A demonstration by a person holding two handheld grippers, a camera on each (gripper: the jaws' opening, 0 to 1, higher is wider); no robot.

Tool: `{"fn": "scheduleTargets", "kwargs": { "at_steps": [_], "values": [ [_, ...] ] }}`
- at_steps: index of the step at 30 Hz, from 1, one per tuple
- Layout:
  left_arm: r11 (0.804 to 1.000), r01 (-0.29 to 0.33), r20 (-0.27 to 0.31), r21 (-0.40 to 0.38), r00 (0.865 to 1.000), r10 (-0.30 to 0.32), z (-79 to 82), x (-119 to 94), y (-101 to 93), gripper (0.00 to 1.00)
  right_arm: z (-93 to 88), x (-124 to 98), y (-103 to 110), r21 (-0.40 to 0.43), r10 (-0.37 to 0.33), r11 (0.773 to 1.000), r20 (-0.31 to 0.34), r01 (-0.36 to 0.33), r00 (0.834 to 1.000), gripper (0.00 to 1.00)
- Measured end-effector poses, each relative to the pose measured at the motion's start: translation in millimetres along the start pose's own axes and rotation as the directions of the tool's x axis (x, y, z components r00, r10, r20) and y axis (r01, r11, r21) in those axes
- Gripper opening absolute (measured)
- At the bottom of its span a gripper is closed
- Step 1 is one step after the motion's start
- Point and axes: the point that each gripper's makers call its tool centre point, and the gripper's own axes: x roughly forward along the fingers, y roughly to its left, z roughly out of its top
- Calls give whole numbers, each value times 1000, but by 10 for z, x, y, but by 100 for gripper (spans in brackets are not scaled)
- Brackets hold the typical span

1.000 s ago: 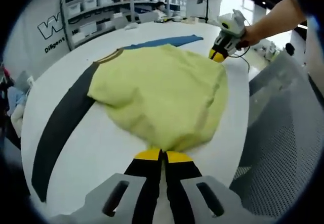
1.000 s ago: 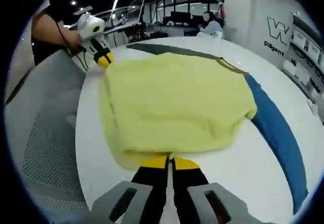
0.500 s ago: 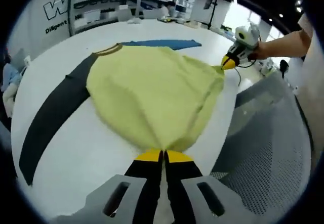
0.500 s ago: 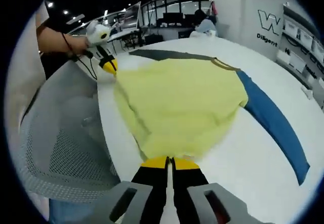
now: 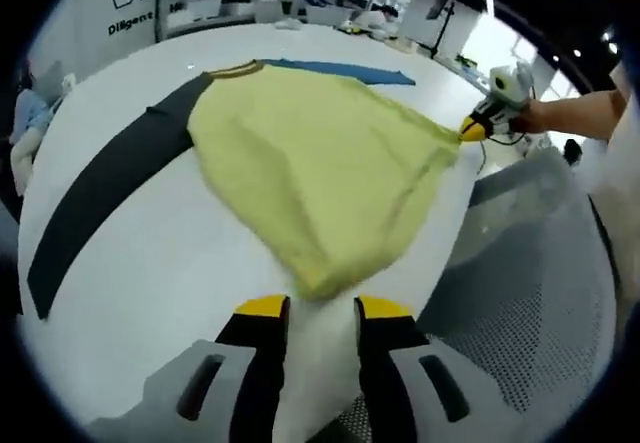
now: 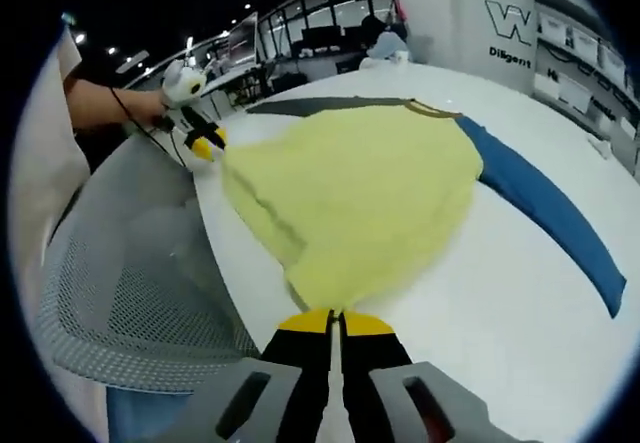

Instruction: Fold the garment on the visible template until the final outline fits inside the template.

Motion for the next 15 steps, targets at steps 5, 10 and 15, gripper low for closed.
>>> {"fn": "scheduleTargets", "kwargs": {
  "at_steps": [5,10,15],
  "values": [
    [986,-28,-2,166,1000,29,57,95,-4,29,18,17,3,-6,-1,1000,2,1,1000,0],
    [988,52,-6,149,999,-52,131,123,-134,4,24,27,23,-20,11,1000,0,-11,1000,0],
    [983,162,26,-84,987,-160,291,-82,-258,3,74,-12,31,-27,17,1000,9,-17,1000,0]
  ]
}}
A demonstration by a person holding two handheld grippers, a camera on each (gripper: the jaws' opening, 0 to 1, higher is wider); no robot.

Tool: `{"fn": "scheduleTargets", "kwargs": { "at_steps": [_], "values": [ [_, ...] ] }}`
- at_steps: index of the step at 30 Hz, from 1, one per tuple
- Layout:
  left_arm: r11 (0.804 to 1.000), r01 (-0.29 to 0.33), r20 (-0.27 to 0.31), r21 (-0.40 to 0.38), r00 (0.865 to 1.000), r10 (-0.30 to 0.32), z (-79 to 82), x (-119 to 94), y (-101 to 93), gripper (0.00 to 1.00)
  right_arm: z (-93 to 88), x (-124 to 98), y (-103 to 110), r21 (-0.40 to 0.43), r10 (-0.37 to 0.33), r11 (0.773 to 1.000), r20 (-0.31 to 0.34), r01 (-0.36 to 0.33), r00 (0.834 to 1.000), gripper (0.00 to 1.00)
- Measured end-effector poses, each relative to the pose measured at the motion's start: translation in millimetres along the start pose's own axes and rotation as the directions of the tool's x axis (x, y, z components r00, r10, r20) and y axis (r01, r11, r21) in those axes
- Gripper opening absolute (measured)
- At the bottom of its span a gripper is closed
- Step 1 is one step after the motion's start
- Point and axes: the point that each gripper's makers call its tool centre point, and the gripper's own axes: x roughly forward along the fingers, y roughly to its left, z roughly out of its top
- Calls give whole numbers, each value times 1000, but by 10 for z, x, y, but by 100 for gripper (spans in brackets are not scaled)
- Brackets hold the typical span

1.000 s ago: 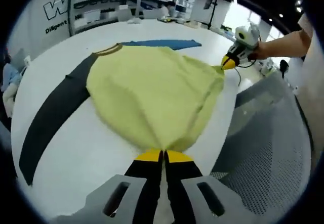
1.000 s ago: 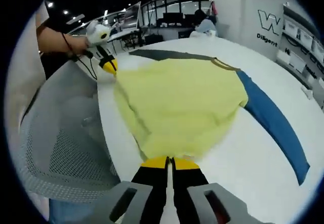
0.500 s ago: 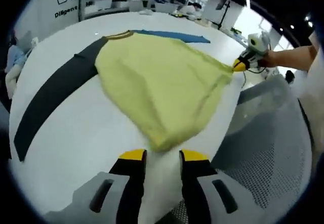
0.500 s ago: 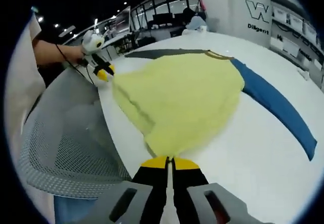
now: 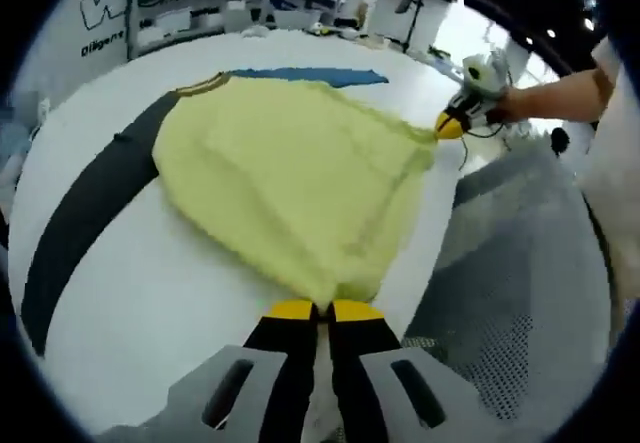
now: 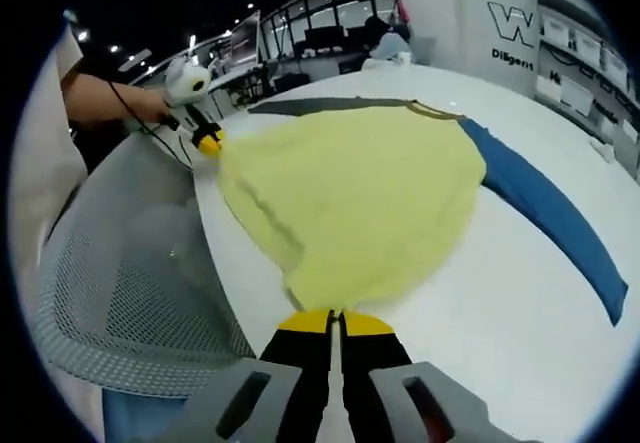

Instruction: Fold the garment on the visible template until the final outline fits inside the template.

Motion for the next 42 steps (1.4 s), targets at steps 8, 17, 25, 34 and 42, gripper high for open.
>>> {"fn": "scheduleTargets", "kwargs": {
  "at_steps": [8,17,25,34,42],
  "values": [
    [945,52,46,-323,998,-39,161,-291,168,3,155,-124,33,-8,15,1000,36,-15,999,0],
    [903,62,-111,-425,986,-120,-396,-51,79,4,-325,11,124,27,49,999,-96,-47,994,0],
    [969,0,-196,-247,979,-49,-621,-101,68,18,-317,-34,57,-51,-21,999,-118,16,993,9],
    [969,5,-159,-249,986,-46,-597,-12,34,21,-275,86,265,-258,26,964,-149,-64,988,18],
    [942,43,-115,-333,990,-86,-586,-3,-17,1,-298,177,186,-341,-32,940,-153,-23,988,1]
  ]
}}
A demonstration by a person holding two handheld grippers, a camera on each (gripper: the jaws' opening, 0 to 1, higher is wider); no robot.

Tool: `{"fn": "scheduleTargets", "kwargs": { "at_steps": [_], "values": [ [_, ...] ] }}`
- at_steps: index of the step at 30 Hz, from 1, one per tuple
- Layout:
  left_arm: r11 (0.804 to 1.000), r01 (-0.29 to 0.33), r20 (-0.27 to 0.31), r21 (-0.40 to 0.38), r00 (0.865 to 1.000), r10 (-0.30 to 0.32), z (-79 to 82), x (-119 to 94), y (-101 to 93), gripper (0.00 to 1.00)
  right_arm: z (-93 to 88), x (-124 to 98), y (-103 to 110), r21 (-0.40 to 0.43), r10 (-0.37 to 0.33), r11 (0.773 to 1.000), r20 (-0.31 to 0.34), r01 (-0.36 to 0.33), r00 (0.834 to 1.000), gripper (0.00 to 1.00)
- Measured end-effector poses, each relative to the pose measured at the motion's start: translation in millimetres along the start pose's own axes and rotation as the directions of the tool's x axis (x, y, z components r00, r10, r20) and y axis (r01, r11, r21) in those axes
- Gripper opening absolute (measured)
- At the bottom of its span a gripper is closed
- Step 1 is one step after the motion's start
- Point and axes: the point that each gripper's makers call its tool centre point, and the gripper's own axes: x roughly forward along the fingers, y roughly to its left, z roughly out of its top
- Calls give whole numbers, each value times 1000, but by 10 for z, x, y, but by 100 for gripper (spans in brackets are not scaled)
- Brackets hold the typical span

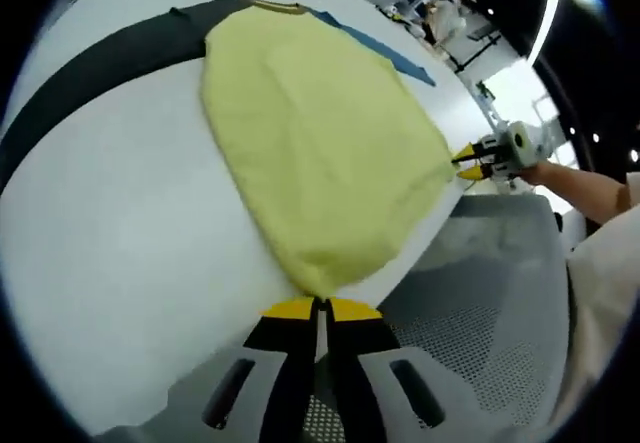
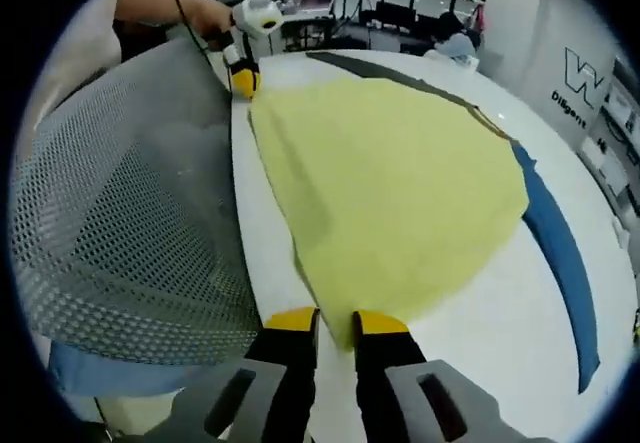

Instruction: Fold the garment on the visible template until the final outline fits inside the template.

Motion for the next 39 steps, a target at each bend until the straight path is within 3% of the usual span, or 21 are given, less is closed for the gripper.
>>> {"fn": "scheduleTargets", "kwargs": {
  "at_steps": [3,9,11,12,14,16,18,20,21,24,25,27,29,31,33,36,37,39],
  "values": [
    [999,24,26,-35,999,-23,43,-111,-29,1,-6,-29,27,-24,16,1000,-23,-17,1000,0],
    [988,85,68,-127,995,-77,115,-332,-48,1,115,-141,31,-27,28,999,24,-27,999,0],
    [988,86,56,-132,995,-80,84,-315,-43,1,108,-143,70,-13,50,999,26,-50,998,0],
    [987,82,22,-136,997,-80,13,-275,-44,1,96,-133,89,-20,58,998,21,-58,998,0],
    [988,58,-9,-142,998,-60,-63,-200,15,1,22,-104,100,-55,53,997,-16,-54,998,0],
    [993,4,-41,-119,999,-9,-134,-147,91,0,-28,-73,190,-69,82,994,-35,-85,996,0],
    [997,-44,-34,-62,999,42,-129,-154,160,1,-119,-82,285,-109,117,986,-91,-127,989,0],
    [996,-71,-32,-45,997,70,-107,-202,194,1,-113,-95,302,-103,107,988,-93,-117,990,0],
    [997,-72,17,-19,997,73,1,-239,193,1,-75,-130,283,-86,100,991,-86,-107,991,0],
    [994,-101,90,43,991,97,217,-326,194,9,186,-172,156,-46,47,998,16,-47,999,0],
    [984,-117,117,137,988,101,316,-335,137,14,240,-170,129,-50,38,998,33,-36,999,0],
    [963,-105,130,249,989,74,398,-287,-38,21,325,-122,143,-70,51,996,46,-47,998,10],
    [914,-74,174,399,985,4,519,-180,-322,19,359,-48,169,-125,60,991,36,-55,998,5],
    [856,-67,120,513,993,6,444,-36,-457,17,400,44,219,-149,71,987,36,-65,997,7],
    [820,-44,63,571,998,10,344,107,-530,18,425,115,275,-192,87,978,21,-81,996,11],
    [733,-53,0,679,997,71,217,240,-450,25,392,195,324,-251,102,962,-11,-102,995,12],
    [683,-54,-32,728,993,113,145,266,-373,25,367,205,314,-258,97,961,-25,-101,995,11],
    [623,-67,-48,779,985,166,95,275,-255,25,351,209,275,-271,84,959,-23,-87,996,9]
  ]
}}
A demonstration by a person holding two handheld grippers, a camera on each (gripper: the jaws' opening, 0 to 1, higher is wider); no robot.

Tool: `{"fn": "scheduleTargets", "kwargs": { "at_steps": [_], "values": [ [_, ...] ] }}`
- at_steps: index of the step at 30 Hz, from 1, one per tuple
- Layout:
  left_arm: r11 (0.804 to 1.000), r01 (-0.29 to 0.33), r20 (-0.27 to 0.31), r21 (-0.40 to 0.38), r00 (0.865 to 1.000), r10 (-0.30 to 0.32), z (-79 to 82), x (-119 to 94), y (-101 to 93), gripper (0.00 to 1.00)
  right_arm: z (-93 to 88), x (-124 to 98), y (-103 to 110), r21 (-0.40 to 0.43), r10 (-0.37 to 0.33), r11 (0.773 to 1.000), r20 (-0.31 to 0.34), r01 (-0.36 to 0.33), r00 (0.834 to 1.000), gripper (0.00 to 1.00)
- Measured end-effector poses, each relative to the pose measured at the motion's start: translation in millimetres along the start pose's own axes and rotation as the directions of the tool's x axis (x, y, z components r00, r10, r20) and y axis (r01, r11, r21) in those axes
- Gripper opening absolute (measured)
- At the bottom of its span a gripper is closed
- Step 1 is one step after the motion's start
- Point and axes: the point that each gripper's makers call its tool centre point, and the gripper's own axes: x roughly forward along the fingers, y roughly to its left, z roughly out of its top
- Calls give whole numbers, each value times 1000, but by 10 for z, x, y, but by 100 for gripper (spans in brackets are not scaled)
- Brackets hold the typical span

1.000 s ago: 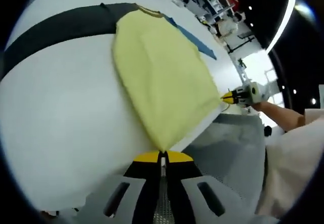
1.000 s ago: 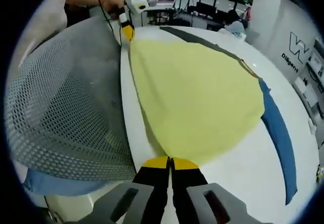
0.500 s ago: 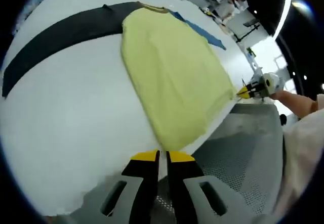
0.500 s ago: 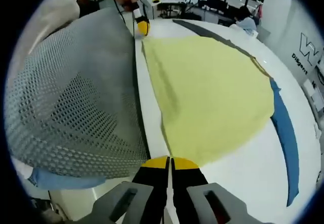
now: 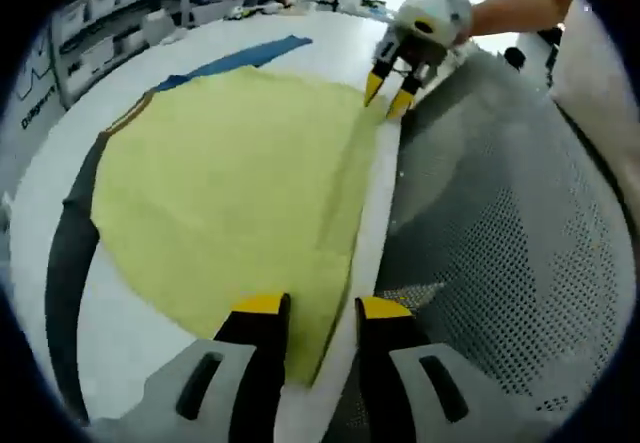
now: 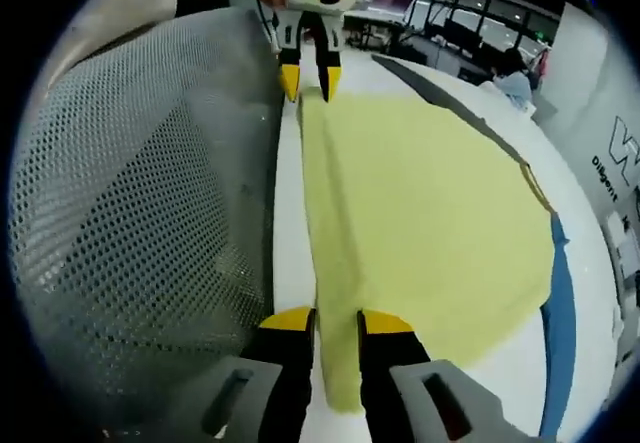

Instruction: Fold the garment on the visible template until the final outline fits inside the template.

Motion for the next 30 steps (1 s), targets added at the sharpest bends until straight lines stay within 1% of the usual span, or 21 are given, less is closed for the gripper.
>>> {"fn": "scheduleTargets", "kwargs": {
  "at_steps": [1,2,3,4,8,9,10,11,13,15,16,17,19,20,21,22,23,25,27,29,30],
  "values": [
    [1000,-4,-17,24,1000,5,-46,3,15,25,-21,-4,-10,2,-1,1000,-4,1,1000,10],
    [999,-12,46,43,999,10,42,-3,42,23,-38,-19,-36,5,-9,1000,1,9,1000,12],
    [1000,-8,14,-3,1000,8,-19,-15,59,21,-64,-37,-64,11,-22,1000,-2,22,1000,12],
    [1000,-7,21,-21,1000,8,-24,-35,92,19,-95,-54,-64,24,-17,1000,0,17,1000,13],
    [1000,-15,20,-21,1000,15,-58,-56,176,9,-162,-88,-99,22,-25,999,7,24,1000,8],
    [1000,-13,21,-17,1000,14,-50,-54,189,7,-168,-89,-104,30,-21,999,11,21,1000,6],
    [1000,-11,21,-24,1000,12,-45,-54,206,4,-180,-93,-106,26,-23,999,4,23,1000,0],
    [998,0,21,-58,1000,1,-37,-54,211,2,-195,-112,-129,20,-34,999,-7,34,999,0],
    [989,44,38,-142,999,-39,4,-74,201,2,-162,-133,-149,79,-5,997,13,4,1000,0],
    [976,71,62,-205,996,-59,54,-120,244,2,-148,-177,-213,67,2,998,17,-3,1000,0],
    [962,86,82,-258,994,-67,91,-157,295,2,-113,-190,-225,121,17,992,42,-22,999,0],
    [955,85,93,-285,994,-61,115,-182,352,2,-66,-225,-307,170,14,985,73,-26,997,0],
    [945,86,121,-316,991,-50,181,-236,502,2,-63,-275,-419,207,13,978,79,-29,997,0],
    [931,98,127,-352,990,-57,218,-263,569,2,-52,-292,-525,228,8,973,90,-28,996,0],
    [922,101,128,-373,990,-56,245,-281,622,2,-46,-308,-593,235,6,971,94,-28,996,0],
    [915,103,134,-390,989,-54,289,-294,717,2,-47,-325,-711,254,-6,967,93,-18,996,0],
    [912,105,137,-397,989,-54,315,-298,778,2,-49,-329,-790,263,-11,965,95,-15,995,0],
    [896,95,130,-434,991,-42,354,-292,939,3,-46,-343,-964,295,-14,955,102,-17,995,0],
    [880,89,127,-466,991,-33,393,-272,1083,3,-29,-344,-1171,300,-43,954,103,10,994,0],
    [876,66,107,-478,994,-16,413,-260,1189,2,1,-330,-1293,306,-53,952,105,19,993,0],
    [878,64,104,-475,994,-16,427,-258,1212,2,9,-307,-1373,306,-58,952,100,24,993,0]
  ]
}}
